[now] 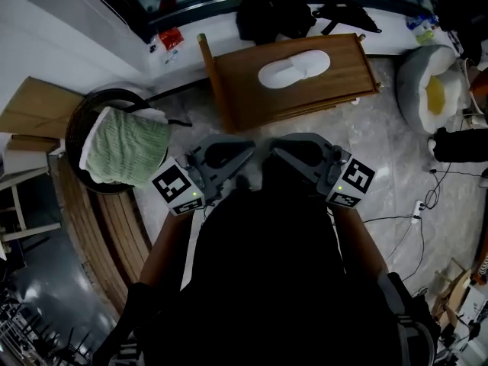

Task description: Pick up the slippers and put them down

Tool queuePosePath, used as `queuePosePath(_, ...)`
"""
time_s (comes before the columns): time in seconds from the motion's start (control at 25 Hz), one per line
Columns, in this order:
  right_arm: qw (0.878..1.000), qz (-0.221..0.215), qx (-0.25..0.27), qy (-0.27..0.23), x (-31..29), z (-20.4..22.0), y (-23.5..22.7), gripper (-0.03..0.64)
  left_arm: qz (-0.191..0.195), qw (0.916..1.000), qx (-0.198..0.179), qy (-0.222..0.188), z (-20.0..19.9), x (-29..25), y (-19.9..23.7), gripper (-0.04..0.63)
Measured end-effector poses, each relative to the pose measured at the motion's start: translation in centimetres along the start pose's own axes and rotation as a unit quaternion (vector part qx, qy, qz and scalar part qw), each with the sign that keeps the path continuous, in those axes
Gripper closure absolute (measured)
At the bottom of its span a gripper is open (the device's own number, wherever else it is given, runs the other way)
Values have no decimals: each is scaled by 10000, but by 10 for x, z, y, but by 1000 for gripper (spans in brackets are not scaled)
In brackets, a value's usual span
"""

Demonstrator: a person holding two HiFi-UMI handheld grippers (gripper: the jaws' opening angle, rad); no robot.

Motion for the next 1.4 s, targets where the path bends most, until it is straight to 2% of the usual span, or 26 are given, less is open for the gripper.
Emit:
queuePosePath(0.2, 9995, -314, -88, 51, -9, -12, -51, 586, -441, 9990, 36, 69, -12, -21, 39, 584)
queuePosePath(0.44, 9983, -431, -337, -201, -18, -40, -111, 586, -784, 9967, -1, 222, -36, -50, 77, 584)
queuePosePath(0.64, 9949, -314, -836, -478, -13, -51, -159, 586, -1096, 9933, -29, 352, -53, -65, 102, 584)
queuePosePath(0.84, 9892, -85, -1343, -579, -13, -41, -205, 586, -1234, 9905, -33, 607, -57, -74, 130, 584)
queuePosePath(1.04, 9787, -73, -1882, -814, -29, -25, -219, 584, -920, 9916, -52, 904, -53, -81, 158, 584)
queuePosePath(1.2, 9715, 275, -2159, -941, -44, -5, -228, 584, -398, 9932, 36, 1097, -44, -82, 183, 584)
queuePosePath(1.28, 9613, 543, -2493, -1037, -50, 12, -237, 584, -139, 9930, 66, 1174, -37, -81, 194, 584)
queuePosePath(1.4, 9399, 1010, -3005, -1267, -55, 38, -252, 584, 246, 9916, 145, 1258, -28, -79, 209, 584)
Point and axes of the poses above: the fingertips, and each gripper's own axes: x backward along the fingers, y to its left, z out of its underside, the point moved 2 cm from there along x, backward along the fingers, and after that the axes turned 1 degree about -y, right-handed, at the moved point
